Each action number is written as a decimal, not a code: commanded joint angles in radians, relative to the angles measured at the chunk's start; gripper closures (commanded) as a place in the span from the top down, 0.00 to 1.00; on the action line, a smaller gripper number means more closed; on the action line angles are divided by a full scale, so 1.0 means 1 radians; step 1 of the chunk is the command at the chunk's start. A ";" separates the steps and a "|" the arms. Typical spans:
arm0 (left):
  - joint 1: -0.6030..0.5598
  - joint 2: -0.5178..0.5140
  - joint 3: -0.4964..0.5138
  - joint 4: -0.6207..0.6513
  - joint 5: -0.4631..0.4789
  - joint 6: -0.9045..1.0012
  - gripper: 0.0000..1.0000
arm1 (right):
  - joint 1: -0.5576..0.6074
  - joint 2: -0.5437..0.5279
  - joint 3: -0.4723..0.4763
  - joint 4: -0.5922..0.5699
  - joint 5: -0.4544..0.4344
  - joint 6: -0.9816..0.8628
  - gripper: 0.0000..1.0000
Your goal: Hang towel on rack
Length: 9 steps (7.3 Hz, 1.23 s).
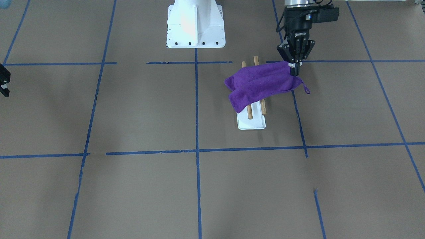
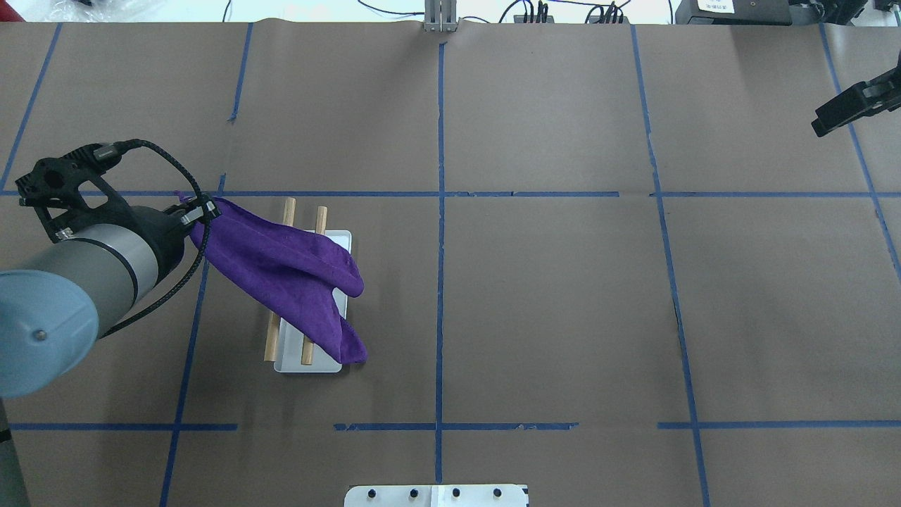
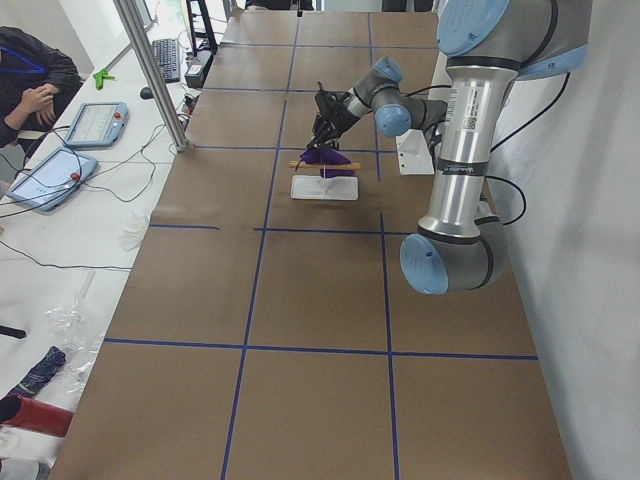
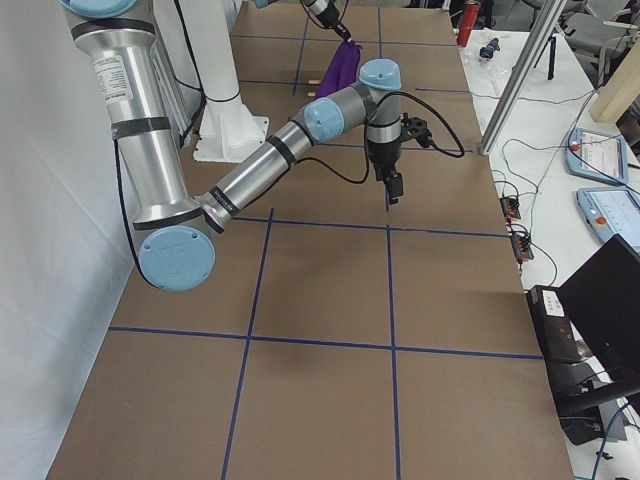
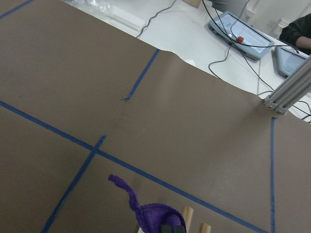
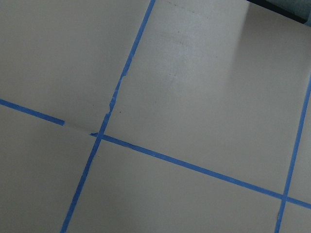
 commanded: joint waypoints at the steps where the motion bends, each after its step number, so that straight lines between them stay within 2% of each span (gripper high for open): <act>1: 0.000 0.050 0.063 -0.007 0.039 -0.006 0.00 | 0.001 0.002 -0.002 -0.001 0.000 0.002 1.00; 3: 0.003 0.058 0.118 -0.012 0.075 -0.006 0.00 | 0.004 0.000 0.001 -0.001 0.008 0.002 1.00; 4: 0.009 0.051 0.138 -0.012 0.075 -0.006 0.04 | 0.004 -0.001 0.001 -0.001 0.008 0.002 1.00; 5: 0.015 0.047 0.169 -0.013 0.075 -0.006 0.99 | 0.004 -0.003 0.001 -0.001 0.008 0.002 1.00; 7: 0.015 0.025 0.173 -0.013 0.064 0.010 1.00 | 0.004 -0.009 -0.002 -0.003 0.008 0.002 1.00; 9: 0.003 0.009 0.157 -0.015 0.061 0.161 1.00 | 0.018 -0.084 -0.002 0.000 0.011 0.002 1.00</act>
